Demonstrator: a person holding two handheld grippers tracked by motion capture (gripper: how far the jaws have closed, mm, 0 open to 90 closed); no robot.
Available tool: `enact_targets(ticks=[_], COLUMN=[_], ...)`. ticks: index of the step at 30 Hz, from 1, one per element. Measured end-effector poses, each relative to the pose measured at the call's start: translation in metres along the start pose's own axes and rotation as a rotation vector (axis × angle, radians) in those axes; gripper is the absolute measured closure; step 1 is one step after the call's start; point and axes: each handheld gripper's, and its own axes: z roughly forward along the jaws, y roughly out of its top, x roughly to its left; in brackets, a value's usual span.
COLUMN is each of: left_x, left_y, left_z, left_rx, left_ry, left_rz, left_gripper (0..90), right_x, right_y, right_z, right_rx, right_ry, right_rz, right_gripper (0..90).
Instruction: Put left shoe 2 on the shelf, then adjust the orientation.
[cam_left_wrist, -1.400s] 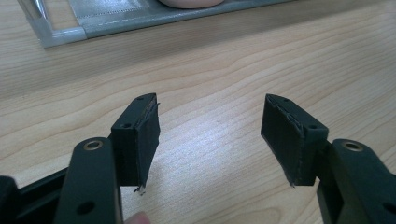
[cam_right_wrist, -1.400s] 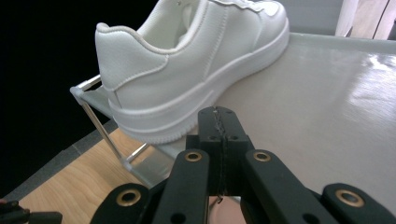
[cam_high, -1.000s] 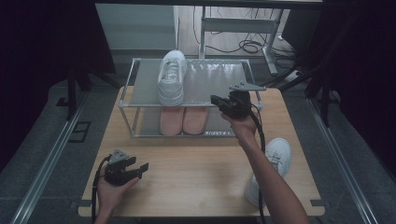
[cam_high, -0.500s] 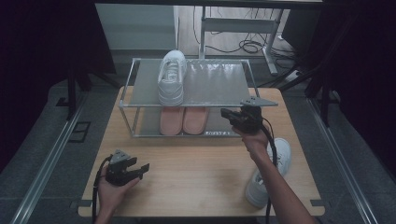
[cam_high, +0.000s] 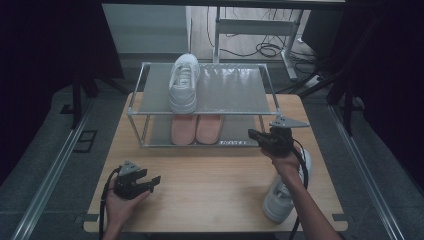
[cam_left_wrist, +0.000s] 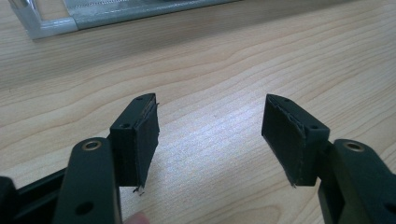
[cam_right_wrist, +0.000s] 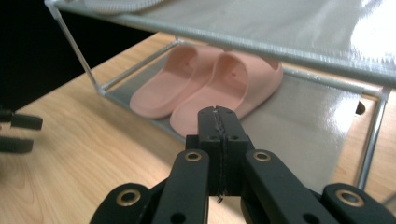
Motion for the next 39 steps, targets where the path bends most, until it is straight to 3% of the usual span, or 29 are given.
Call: enact_targets(ticks=[11, 21, 27, 39], left_x=[-0.001, -0.002, -0.002, -0.002], left_y=[0.000, 0.000, 0.000, -0.002], left_z=[0.000, 0.001, 0.002, 0.000], left_rx=[0.001, 0.005, 0.008, 0.010], left_ry=[0.002, 0.002, 0.003, 0.004], left_rz=[-0.002, -0.002, 0.001, 0.000], left_gripper=[36.9, 36.8, 36.8, 36.7], right_x=[-0.001, 0.001, -0.004, -0.001], right_y=[-0.027, -0.053, -0.072, -0.085], right_z=[-0.015, -0.037, -0.045, -0.054], right_rx=[0.034, 0.034, 0.038, 0.063], right_ry=[0.018, -0.018, -0.022, -0.020], right_rz=[-0.004, -0.030, -0.006, -0.030], right_gripper=[89.7, 89.7, 89.6, 88.9])
